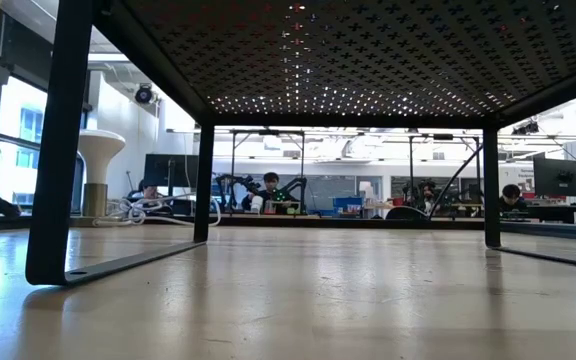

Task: Pick & Place Office Desk Supplies
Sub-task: Adjust the black bin

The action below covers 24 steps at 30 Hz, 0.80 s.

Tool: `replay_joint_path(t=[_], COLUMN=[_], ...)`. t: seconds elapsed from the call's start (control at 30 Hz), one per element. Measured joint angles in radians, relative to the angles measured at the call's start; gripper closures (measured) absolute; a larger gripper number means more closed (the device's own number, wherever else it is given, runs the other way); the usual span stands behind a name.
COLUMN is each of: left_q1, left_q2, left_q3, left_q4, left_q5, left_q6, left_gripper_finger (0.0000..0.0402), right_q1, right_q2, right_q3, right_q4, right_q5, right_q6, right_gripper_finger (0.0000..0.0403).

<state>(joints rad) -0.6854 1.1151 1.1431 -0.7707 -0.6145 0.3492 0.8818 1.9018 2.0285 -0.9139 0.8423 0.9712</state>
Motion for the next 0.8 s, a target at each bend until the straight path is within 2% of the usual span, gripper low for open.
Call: replay_joint_path(t=[0.2,0.37,0.43,0.5,0.63,0.8], left_q1=[0.031,0.066,0.08,0.093,0.105,0.108], left_q2=[-0.112,-0.212,-0.24,-0.259,-0.275,-0.271], left_q3=[0.0,0.0,0.0,0.0,0.0,-0.001], left_q4=[-0.181,-0.257,-0.255,-0.256,-0.256,-0.256], left_q5=[0.118,0.196,0.239,0.267,0.287,0.287], left_q6=[-0.219,-0.481,-0.597,-0.648,-0.667,-0.703], left_gripper_finger=[0.0327,0.0327,0.0327,0.0327,0.0327,0.0327], right_q1=[0.05,0.1,0.106,0.117,0.118,0.117], right_q2=[-0.06,-0.069,-0.074,-0.074,-0.077,-0.09], right_q3=[0.0,-0.001,-0.005,-0.006,-0.018,-0.018], right_q4=[-0.4,-0.659,-0.649,-0.652,-0.656,-0.656], right_q5=[0.121,0.144,0.131,0.115,0.091,-0.013], right_q6=[0.429,0.751,0.751,0.759,0.785,0.72], right_gripper_finger=[0.0319,0.035,0.037,0.0391,0.0399,0.04])
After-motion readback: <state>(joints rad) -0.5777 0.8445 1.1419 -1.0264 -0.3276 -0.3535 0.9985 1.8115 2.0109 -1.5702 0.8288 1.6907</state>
